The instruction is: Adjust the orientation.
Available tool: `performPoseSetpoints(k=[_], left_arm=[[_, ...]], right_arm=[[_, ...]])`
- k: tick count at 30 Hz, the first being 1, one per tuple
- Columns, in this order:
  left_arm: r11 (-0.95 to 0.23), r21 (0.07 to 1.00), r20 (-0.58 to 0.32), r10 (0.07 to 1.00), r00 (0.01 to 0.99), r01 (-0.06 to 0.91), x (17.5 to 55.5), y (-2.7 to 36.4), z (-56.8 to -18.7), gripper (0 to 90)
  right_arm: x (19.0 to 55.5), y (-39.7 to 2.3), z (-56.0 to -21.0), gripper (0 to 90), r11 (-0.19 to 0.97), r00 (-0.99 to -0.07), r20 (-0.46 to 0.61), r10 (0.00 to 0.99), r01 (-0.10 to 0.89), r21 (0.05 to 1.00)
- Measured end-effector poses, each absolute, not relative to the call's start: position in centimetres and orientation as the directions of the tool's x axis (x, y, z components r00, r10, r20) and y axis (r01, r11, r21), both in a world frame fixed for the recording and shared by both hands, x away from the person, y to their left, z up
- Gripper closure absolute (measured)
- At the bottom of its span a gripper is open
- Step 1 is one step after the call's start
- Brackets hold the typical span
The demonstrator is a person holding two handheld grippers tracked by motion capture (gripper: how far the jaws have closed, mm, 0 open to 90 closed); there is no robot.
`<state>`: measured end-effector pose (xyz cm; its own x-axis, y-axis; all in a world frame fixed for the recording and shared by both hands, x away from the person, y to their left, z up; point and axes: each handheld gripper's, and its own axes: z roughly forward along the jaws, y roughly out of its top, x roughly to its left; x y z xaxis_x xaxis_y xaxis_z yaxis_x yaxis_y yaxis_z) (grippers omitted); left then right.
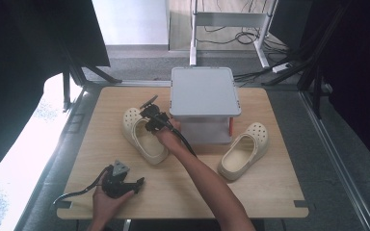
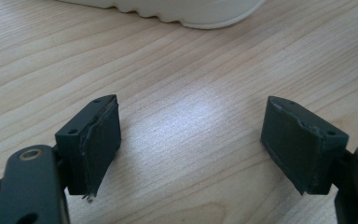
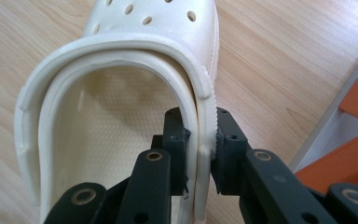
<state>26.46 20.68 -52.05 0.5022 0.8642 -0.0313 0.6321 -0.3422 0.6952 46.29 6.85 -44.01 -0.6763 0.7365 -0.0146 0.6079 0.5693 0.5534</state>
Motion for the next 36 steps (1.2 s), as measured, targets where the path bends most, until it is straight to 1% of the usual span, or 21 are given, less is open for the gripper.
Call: performPoseSetpoints(k=[5, 15, 24, 36], left_arm=[[-0.348, 0.693, -0.031, 0.861, 0.508, 0.631, 26.4, 20.9, -52.0, 20.1], [-0.358, 0.687, -0.030, 0.855, 0.517, 0.632, 26.2, 21.0, -52.0, 19.4], [-0.357, 0.687, -0.030, 0.856, 0.516, 0.633, 26.2, 21.0, -52.0, 19.3], [-0.354, 0.689, -0.029, 0.859, 0.512, 0.632, 26.2, 20.9, -52.0, 19.2]], right_arm=[[45.3, 6.4, -43.4, 78.6, 0.561, -0.692, 0.023, 0.722, 0.604, 0.567], [42.0, 4.7, -41.8, 78.6, 0.585, -0.735, 0.017, 0.678, 0.553, 0.593], [39.2, 1.0, -40.5, 78.5, 0.565, -0.741, 0.038, 0.671, 0.543, 0.621], [36.3, -4.3, -41.7, 78.5, 0.526, -0.726, 0.085, 0.682, 0.569, 0.632]])
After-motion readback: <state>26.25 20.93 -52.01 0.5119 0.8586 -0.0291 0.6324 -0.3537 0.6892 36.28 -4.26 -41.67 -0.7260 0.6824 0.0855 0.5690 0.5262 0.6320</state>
